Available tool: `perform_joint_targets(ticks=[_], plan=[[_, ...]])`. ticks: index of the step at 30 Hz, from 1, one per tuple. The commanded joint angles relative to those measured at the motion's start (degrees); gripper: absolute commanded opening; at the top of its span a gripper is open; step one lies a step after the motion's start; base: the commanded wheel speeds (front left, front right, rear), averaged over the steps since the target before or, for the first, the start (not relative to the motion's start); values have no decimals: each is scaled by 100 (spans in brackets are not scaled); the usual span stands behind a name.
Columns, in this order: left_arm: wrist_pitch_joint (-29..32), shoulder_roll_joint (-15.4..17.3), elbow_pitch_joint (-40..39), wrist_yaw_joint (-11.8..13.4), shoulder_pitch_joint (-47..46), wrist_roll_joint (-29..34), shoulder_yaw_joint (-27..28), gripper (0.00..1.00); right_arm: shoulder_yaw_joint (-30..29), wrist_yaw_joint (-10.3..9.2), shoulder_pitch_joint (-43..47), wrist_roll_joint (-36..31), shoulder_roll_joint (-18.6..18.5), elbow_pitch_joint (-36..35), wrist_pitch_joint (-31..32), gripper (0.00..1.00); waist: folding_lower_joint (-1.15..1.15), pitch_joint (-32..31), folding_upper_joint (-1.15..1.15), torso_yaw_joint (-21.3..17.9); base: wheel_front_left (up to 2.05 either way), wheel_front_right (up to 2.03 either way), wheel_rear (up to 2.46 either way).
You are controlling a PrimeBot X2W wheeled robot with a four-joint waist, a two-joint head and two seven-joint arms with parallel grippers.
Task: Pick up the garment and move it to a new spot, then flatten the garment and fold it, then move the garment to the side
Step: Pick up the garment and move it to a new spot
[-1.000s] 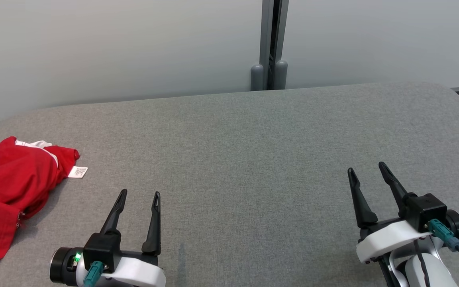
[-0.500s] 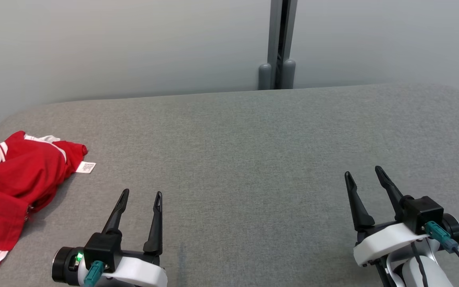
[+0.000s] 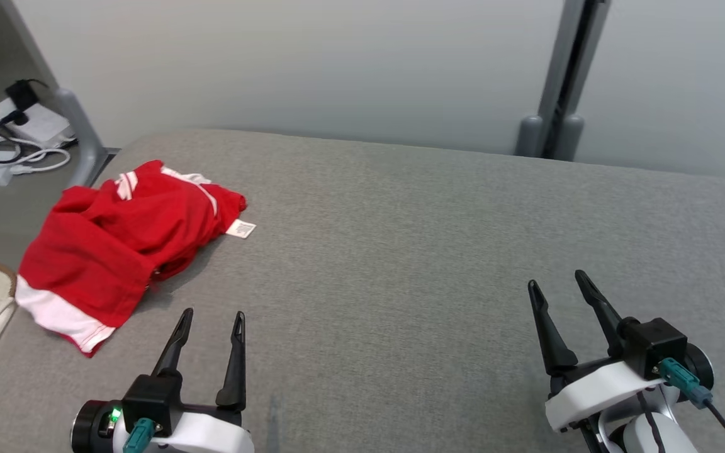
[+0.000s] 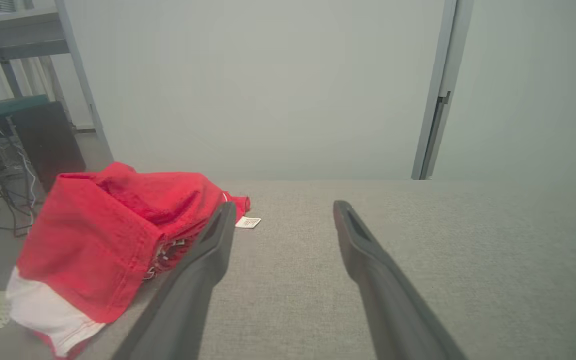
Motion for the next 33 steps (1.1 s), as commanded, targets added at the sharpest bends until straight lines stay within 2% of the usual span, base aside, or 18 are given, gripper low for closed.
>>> perform_joint_targets(ticks=[1, 8, 15, 33], plan=[[-27, 19, -9, -32, 36, 59, 67, 100, 80, 8, 60, 49, -25, -25, -28, 100, 0, -86, 0, 467, 0, 0, 0], [-28, 20, 33, -62, 129, 83, 180, 100, 208, 5, 149, 199, -23, -27, -29, 100, 0, -184, 0, 1166, 0, 0, 0], [-28, 19, -8, -82, 196, 91, 232, 100, 316, 5, 119, 254, -27, -8, -29, 100, 0, -185, 0, 1606, 0, 0, 0], [-27, 20, -88, 25, 91, -13, 286, 100, 361, 5, -97, 200, -27, 144, -29, 100, 0, -21, 0, 1712, 0, 0, 0]])
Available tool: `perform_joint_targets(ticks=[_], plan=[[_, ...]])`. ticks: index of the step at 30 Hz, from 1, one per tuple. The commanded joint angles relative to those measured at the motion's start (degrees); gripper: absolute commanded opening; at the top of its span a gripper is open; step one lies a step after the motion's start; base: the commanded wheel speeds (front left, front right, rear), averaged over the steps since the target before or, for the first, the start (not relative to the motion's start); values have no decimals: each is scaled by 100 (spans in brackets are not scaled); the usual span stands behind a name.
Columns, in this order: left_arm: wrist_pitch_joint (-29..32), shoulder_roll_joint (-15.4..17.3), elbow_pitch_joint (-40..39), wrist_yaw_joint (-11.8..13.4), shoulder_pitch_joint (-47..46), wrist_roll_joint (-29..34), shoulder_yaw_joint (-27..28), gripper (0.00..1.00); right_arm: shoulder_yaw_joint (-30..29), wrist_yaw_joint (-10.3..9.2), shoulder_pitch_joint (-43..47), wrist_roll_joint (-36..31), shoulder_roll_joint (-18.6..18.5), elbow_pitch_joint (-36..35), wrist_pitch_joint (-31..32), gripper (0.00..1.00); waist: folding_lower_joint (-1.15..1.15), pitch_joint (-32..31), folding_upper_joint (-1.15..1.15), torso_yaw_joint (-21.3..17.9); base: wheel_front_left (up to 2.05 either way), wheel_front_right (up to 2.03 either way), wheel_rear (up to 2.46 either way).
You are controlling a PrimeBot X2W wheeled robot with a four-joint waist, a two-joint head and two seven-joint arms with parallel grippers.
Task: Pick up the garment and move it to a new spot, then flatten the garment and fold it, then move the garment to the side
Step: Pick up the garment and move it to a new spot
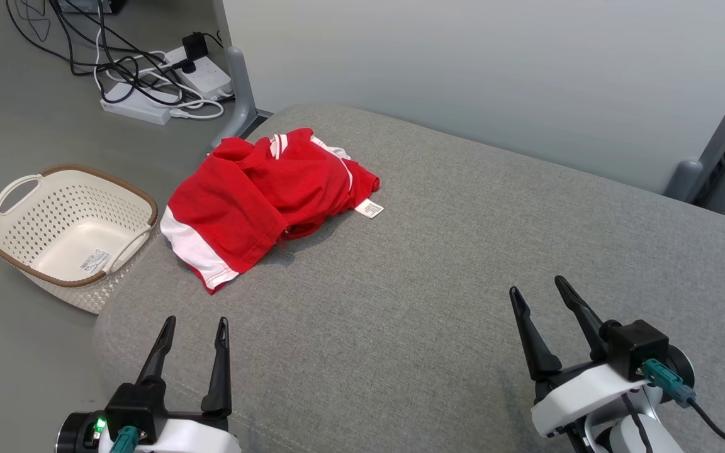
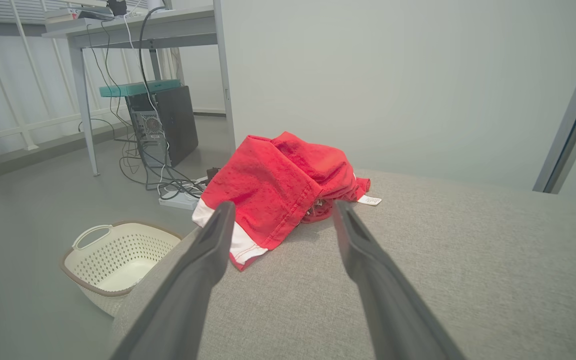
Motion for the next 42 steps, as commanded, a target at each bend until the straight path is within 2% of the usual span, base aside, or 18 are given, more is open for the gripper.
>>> perform_joint_targets(ticks=[1, 8, 12, 17, 20, 24, 30, 33, 36, 42], plan=[[-26, 22, -15, 30, -87, -3, 28, 100, -24, 1, -58, -24, -31, -2, -27, 100, 0, 11, 0, -1, 0, 0, 0], [-27, 20, 59, 107, -234, -75, 139, 100, -127, 1, -107, -170, -35, -96, -28, 100, 0, 276, 0, -130, 0, 0, 0], [-26, 21, 58, 43, -436, -186, 298, 100, -173, 1, -249, -382, -33, -126, -27, 100, 0, 583, 0, -227, 0, 0, 0], [-20, 33, 193, -310, -966, -277, 706, 100, -270, 0, -563, -687, -35, -219, -27, 100, 0, 1067, 0, -400, 0, 0, 0], [-18, 181, 460, -588, -1421, -258, 971, 100, -266, 1, -749, -895, -36, -288, -27, 100, 0, 1380, 0, -508, 0, 0, 0], [-18, 489, 1143, -829, -2105, -226, 1135, 100, -291, 0, -987, -1040, -44, -381, -27, 100, 0, 1733, 0, -684, 0, 0, 0], [-16, 1080, 2456, -996, -3157, -377, 903, 100, -234, 0, -1154, -1150, -58, -418, -28, 100, 0, 2060, 0, -876, 0, 0, 0], [189, 1296, 3046, -1007, -3689, -654, 485, 100, -218, 0, -1195, -1194, -60, -408, -28, 100, 0, 2188, 0, -960, 0, 0, 0], [368, 1618, 3402, -1005, -4082, -1017, -55, 100, -276, 0, -1258, -1190, -57, -407, -27, 100, 0, 2323, 0, -1036, 0, 0, 0], [561, 1899, 3782, -1007, -4632, -1707, -649, 100, -295, 0, -1351, -1249, -52, -447, -27, 100, 0, 2526, 0, -1154, 0, 0, 0]])
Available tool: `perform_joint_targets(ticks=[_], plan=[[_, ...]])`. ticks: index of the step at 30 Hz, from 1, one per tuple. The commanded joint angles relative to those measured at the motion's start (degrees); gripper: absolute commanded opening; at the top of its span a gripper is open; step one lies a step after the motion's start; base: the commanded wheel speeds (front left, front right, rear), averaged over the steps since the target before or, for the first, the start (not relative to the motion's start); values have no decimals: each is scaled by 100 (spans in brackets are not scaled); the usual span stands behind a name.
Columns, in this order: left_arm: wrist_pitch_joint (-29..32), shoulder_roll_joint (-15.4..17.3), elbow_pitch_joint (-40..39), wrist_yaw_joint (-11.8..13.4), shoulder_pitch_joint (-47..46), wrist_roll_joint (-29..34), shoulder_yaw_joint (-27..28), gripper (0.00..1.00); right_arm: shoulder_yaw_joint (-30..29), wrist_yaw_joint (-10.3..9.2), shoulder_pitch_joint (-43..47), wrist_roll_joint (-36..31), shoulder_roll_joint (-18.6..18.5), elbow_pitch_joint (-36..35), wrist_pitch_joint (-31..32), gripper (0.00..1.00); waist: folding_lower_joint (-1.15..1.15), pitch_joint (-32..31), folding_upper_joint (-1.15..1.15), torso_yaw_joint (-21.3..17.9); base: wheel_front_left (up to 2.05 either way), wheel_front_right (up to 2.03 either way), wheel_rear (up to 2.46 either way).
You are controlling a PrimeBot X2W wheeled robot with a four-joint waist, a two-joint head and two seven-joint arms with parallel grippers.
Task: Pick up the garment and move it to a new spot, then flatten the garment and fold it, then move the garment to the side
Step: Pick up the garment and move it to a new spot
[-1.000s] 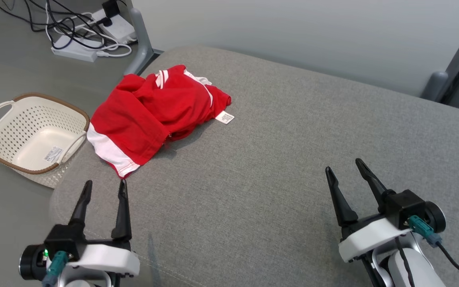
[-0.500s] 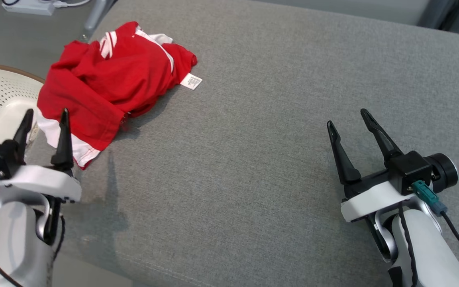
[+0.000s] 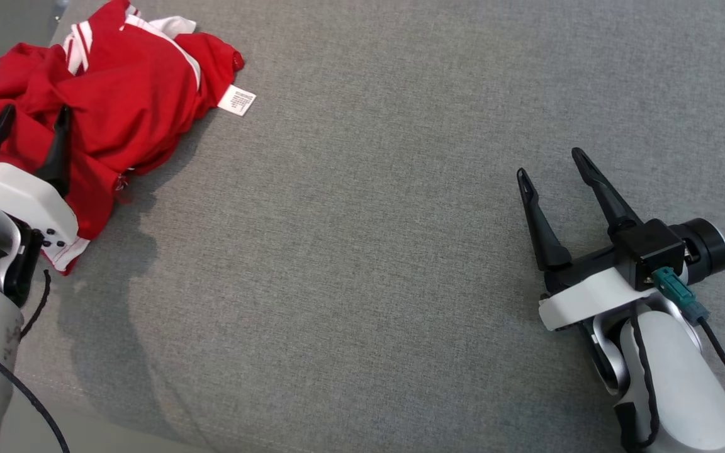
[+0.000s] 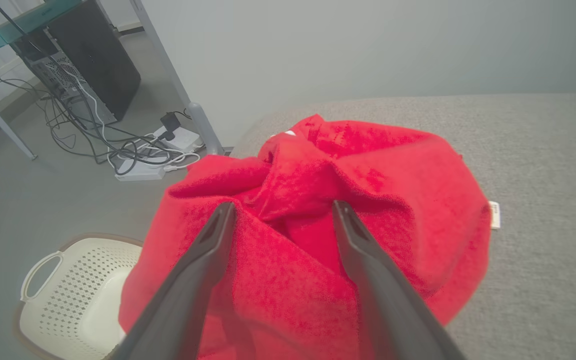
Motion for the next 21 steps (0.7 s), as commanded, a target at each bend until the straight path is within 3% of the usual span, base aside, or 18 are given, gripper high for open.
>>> perform_joint_targets(ticks=[1, 3, 12, 13, 14, 21], plan=[[62, 75, 93, -5, -172, -153, -100, 100, -21, -1, -79, -60, -30, -36, -27, 100, 0, 105, 0, -75, 0, 0, 0], [202, 241, 360, -6, -452, -359, -348, 100, -14, -1, -120, -89, -24, -59, -27, 100, 0, 208, 0, -131, 0, 0, 0], [993, 365, 858, -7, -814, -1173, -1117, 100, 34, -1, -175, -85, -22, -38, -26, 100, 0, 356, 0, -256, 0, 0, 0], [1052, 394, 873, -7, -845, -1253, -1187, 39, 34, -1, -180, -78, -22, -31, -26, 100, 0, 361, 0, -263, 0, 0, 0], [1063, 443, 894, -6, -882, -1336, -1229, 0, 35, -1, -183, -74, -26, -24, -22, 100, 0, 365, 0, -269, 0, 0, 0], [664, 595, 1036, -6, -950, -1582, -1483, 0, 31, -1, -147, -33, -19, 21, -22, 100, 0, 236, 0, -290, 0, 0, 0]])
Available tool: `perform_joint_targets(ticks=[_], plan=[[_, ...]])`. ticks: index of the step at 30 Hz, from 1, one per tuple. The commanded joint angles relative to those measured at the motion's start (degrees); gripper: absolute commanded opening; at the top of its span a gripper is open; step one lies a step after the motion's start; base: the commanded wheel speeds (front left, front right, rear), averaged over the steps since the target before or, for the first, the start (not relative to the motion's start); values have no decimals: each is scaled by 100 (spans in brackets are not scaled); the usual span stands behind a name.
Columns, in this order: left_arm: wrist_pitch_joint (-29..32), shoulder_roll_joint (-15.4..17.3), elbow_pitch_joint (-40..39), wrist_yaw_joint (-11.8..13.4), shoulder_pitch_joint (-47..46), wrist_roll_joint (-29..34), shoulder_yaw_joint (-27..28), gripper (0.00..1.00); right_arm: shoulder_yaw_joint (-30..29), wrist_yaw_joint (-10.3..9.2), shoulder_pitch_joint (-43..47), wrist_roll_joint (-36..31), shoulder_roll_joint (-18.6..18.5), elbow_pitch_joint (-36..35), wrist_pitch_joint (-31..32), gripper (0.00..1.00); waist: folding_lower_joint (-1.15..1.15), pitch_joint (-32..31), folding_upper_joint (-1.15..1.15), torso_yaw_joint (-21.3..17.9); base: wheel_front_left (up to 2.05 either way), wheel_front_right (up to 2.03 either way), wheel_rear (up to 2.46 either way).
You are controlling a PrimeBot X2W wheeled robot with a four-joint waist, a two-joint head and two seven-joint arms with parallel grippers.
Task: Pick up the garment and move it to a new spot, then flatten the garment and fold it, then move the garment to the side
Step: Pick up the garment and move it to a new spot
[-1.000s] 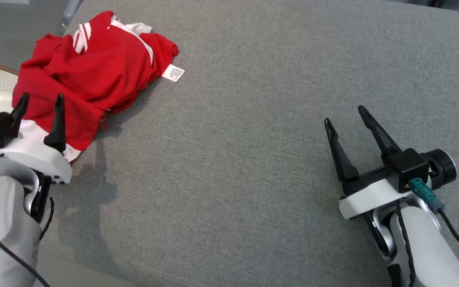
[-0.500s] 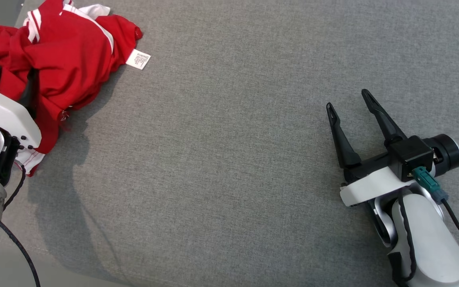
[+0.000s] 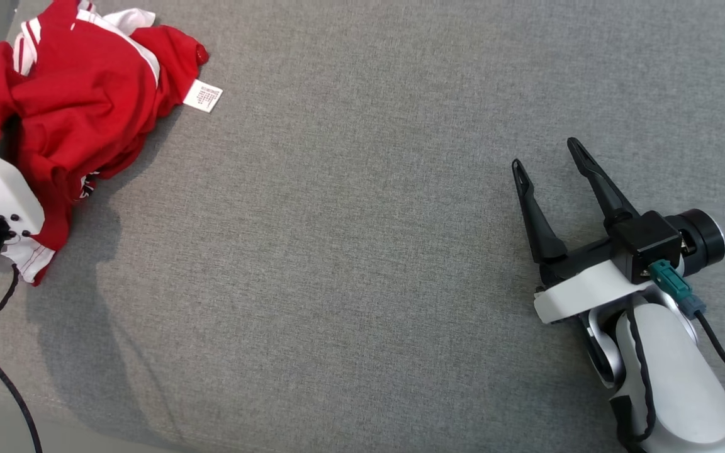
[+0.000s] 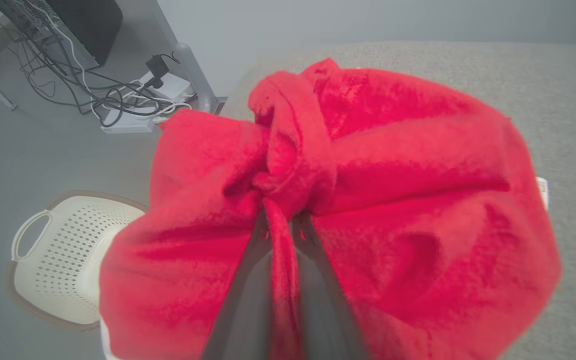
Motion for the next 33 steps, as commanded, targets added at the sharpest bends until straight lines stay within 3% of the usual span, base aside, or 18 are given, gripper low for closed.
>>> perform_joint_targets(ticks=[1, 11, 18, 27, 33], plan=[[-167, 74, 36, -5, -99, -39, -21, 0, -18, -1, 37, 34, -43, 34, -14, 100, 0, -88, 0, 2, 0, 0, 0], [-1230, 223, -124, -6, -190, -42, 50, 0, 125, -1, 296, 426, -35, 149, -14, 100, 0, -853, 0, 27, 0, 0, 0], [-1303, 341, -1271, 133, 13, 263, 485, 0, 173, -1, 497, 745, -37, 109, -14, 100, 0, -1372, 0, -68, 0, 0, 0], [-1306, -23, -2980, 245, 764, 665, 940, 0, 70, -1, 700, 865, -39, 94, -15, 100, 0, -1819, 0, -426, 0, 0, 0], [-1307, -441, -3698, 229, 1208, 759, 771, 0, -87, -1, 701, 861, -36, -7, -15, 100, 0, -1921, 0, -933, 0, 0, 0]])
